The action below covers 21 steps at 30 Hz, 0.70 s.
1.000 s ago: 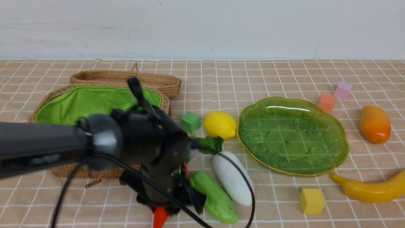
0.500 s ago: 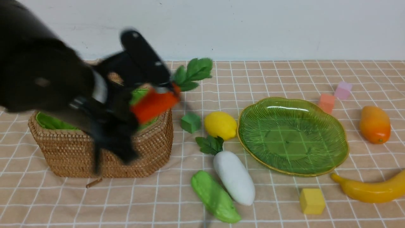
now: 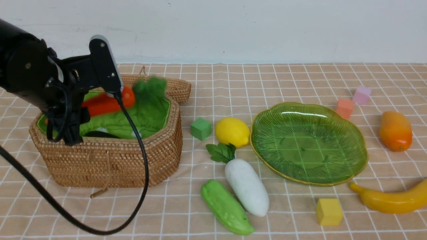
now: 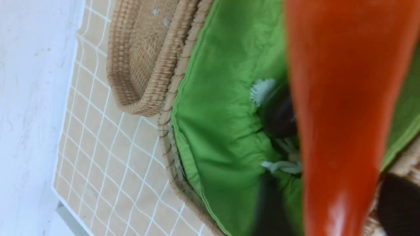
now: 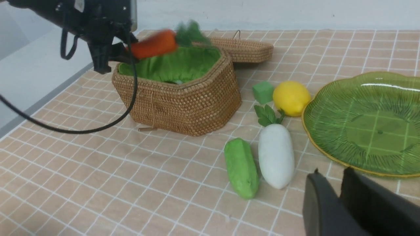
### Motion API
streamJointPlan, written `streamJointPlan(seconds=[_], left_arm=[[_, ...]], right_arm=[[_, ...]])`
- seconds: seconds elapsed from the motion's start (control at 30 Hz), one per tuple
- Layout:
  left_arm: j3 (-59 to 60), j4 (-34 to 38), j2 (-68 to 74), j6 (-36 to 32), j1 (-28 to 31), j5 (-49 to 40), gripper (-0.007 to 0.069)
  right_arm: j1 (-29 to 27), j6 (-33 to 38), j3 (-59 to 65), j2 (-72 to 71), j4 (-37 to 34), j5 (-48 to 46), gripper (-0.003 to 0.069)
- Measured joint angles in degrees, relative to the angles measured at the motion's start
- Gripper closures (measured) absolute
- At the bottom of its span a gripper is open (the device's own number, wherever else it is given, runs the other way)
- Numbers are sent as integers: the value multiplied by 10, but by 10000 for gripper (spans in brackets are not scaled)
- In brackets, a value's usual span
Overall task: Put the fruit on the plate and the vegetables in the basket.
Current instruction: Use the left arm to grab a carrot and put it into the left basket, then take a chayote with your left arm and place it on the basket on the left.
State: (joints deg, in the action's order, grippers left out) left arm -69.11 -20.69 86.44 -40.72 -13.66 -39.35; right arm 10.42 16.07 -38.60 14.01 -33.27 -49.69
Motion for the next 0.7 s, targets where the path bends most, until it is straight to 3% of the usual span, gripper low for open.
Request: streamJointPlan(seconds=[0.07, 0.1, 0.27, 0.33, 0.4, 0.47, 0.53, 0.6, 0.7], left_arm=[[0, -3, 0, 14, -1, 3, 44], [0, 0, -2, 56, -3, 1, -24], [0, 45, -19, 171, -27, -19, -14], [0, 105, -38, 275, -78, -23, 90], [0, 133, -44, 318, -113, -29, 167], [0, 180, -43, 439, -194, -64, 344], [0, 203, -27, 515, -258, -92, 445], [0, 207, 0, 568, -302, -104, 487], [0, 207, 53, 629, -335, -92, 439]], right_arm=[[0, 0, 0, 0, 0, -1, 539], [0, 0, 0, 0, 0, -3, 539], [0, 0, 0, 1, 0, -8, 539], [0, 0, 0, 10, 0, -13, 539], [0, 0, -1, 15, 0, -17, 538], [0, 0, -1, 27, 0, -28, 536], [0, 0, -1, 30, 0, -41, 536], [0, 0, -1, 32, 0, -53, 534], [0, 0, -1, 33, 0, -60, 532]])
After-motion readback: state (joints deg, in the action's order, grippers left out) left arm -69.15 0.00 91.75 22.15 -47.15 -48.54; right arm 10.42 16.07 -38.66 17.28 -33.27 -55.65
